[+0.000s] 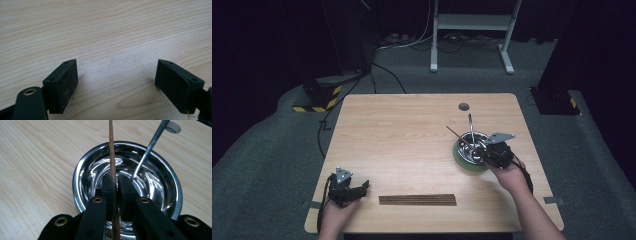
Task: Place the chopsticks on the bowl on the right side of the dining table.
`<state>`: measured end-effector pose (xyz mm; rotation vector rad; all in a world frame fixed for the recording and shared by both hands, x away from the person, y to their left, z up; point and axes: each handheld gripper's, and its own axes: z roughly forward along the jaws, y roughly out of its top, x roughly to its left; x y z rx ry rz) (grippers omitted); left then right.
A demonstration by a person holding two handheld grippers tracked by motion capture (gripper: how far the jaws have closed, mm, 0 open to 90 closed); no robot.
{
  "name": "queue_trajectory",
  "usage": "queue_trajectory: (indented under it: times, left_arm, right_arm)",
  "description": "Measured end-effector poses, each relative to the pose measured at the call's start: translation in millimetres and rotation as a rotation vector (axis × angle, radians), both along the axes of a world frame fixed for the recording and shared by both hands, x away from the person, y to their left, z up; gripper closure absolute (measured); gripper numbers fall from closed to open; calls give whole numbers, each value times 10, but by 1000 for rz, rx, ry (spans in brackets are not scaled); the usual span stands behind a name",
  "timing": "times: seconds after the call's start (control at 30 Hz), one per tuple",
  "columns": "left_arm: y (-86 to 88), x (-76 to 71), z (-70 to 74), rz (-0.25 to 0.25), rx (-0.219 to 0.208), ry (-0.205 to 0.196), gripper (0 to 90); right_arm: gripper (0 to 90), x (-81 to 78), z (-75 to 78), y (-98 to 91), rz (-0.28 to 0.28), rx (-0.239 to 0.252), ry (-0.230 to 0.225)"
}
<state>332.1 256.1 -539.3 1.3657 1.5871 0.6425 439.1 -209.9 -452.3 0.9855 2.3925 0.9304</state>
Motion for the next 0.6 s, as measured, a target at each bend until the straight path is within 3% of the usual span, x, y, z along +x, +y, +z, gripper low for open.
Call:
queue_trajectory:
  times: [0.43,0.6]
  left_arm:
    - [0,0,0,0,-1,-1,184]
    - [1,0,0,-1,0,0,185]
  right_arm:
    - [841,99,-62,-4,-23,-5,11]
    - [841,132,-84,34,-5,-14,16]
